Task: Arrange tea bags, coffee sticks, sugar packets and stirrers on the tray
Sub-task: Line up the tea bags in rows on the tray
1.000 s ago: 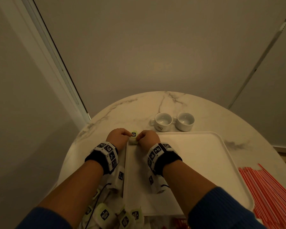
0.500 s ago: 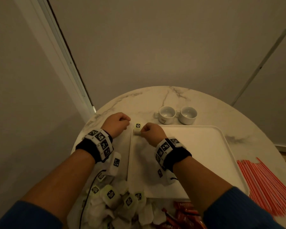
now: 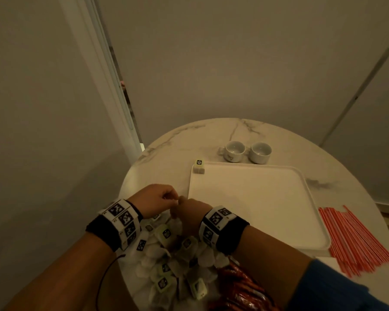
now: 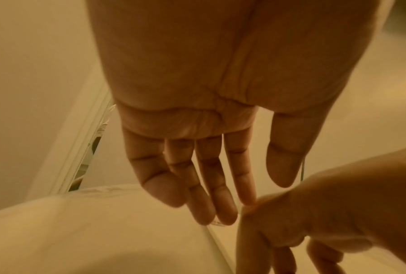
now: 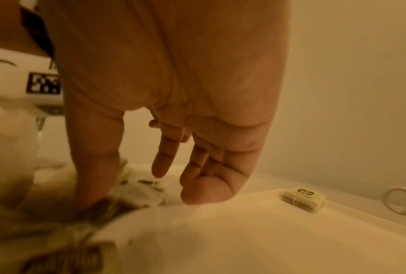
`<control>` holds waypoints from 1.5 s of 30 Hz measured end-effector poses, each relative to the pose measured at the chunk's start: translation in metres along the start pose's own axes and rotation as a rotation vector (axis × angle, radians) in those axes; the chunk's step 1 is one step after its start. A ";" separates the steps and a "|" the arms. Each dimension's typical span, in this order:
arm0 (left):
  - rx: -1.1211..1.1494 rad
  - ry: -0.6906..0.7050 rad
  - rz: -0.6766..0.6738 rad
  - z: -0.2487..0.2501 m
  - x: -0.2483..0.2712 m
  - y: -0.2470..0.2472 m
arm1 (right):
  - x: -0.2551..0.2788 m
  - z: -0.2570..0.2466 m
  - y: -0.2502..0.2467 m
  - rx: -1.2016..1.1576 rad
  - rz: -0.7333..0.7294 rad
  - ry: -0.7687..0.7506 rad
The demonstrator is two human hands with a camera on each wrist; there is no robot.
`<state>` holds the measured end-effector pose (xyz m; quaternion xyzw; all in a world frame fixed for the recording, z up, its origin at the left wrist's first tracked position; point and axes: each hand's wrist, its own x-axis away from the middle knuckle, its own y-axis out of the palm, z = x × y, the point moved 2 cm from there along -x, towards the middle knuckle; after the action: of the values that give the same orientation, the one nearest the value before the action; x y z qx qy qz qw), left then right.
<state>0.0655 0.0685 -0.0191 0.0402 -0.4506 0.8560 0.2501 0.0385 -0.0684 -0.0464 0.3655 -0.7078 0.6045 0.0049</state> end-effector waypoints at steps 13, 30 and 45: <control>0.067 -0.019 0.062 0.002 -0.004 0.002 | 0.002 0.013 -0.022 -0.153 0.199 0.042; 0.898 -0.125 0.327 0.041 -0.064 -0.011 | 0.013 0.088 -0.061 -1.131 0.570 0.199; 0.821 -0.187 0.275 0.021 -0.105 0.005 | -0.018 0.101 -0.036 -1.187 0.674 0.322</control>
<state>0.1514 0.0083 -0.0408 0.1531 -0.0950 0.9821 0.0553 0.1146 -0.1463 -0.0507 -0.0322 -0.9835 0.1311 0.1207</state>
